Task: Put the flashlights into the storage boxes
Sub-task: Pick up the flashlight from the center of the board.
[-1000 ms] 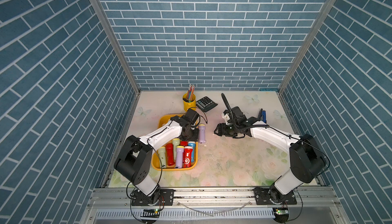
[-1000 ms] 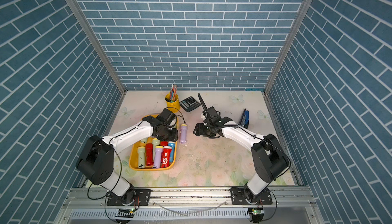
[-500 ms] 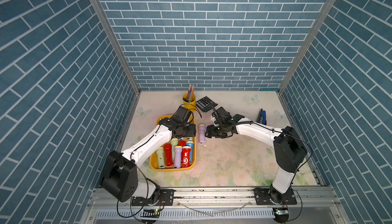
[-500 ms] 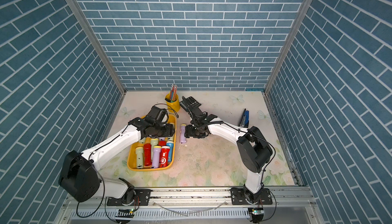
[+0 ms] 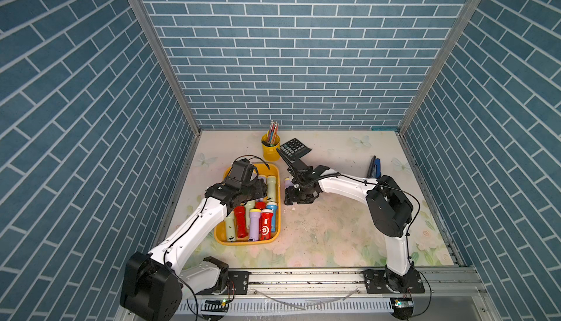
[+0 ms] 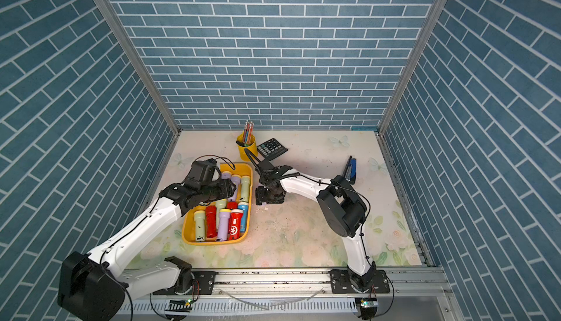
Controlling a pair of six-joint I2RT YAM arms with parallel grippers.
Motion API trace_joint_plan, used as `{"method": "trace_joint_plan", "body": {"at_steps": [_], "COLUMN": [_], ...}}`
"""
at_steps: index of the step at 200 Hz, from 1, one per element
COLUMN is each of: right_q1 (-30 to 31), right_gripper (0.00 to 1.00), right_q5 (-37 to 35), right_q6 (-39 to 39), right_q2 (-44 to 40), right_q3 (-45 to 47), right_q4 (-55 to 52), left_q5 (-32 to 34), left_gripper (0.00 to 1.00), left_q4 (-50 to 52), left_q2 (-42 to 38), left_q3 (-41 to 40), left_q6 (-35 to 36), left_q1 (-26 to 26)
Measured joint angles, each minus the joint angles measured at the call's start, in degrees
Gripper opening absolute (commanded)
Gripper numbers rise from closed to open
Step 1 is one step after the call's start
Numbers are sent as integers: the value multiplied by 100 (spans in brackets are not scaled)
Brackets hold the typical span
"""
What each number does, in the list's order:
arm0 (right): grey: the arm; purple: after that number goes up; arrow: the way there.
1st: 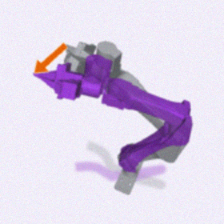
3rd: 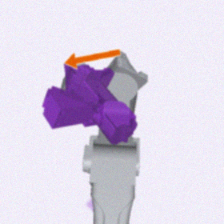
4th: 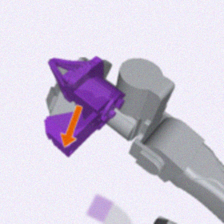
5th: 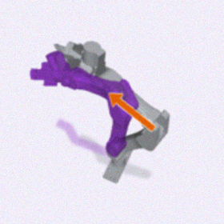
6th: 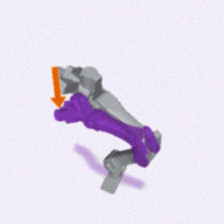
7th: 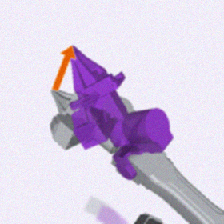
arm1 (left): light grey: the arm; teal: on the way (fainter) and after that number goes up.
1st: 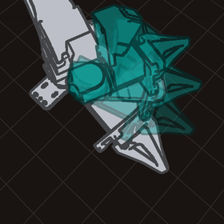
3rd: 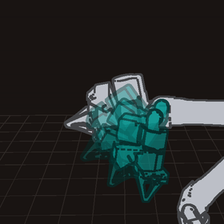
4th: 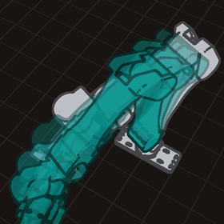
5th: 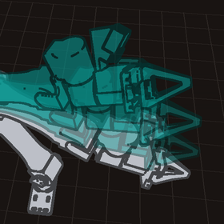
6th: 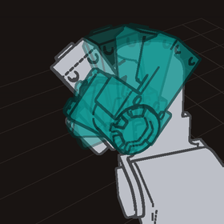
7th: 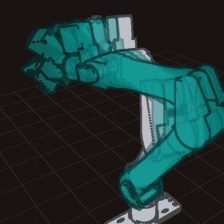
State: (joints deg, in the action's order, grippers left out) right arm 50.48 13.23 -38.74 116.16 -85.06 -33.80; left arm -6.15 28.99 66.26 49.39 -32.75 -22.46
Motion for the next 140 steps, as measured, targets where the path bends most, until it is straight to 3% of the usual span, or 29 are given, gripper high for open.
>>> {"method": "trace_joint_plan", "body": {"at_steps": [140], "right_q1": [0], "right_gripper": [52], "right_q5": [-984], "right_q6": [22], "right_q2": [575], "right_q3": [-761], "right_q4": [-782], "left_q5": [-98], "left_gripper": [61], "left_q4": [-20], "left_q2": [-103], "left_q3": [-59], "left_q6": [-4], "left_q1": [125]}}
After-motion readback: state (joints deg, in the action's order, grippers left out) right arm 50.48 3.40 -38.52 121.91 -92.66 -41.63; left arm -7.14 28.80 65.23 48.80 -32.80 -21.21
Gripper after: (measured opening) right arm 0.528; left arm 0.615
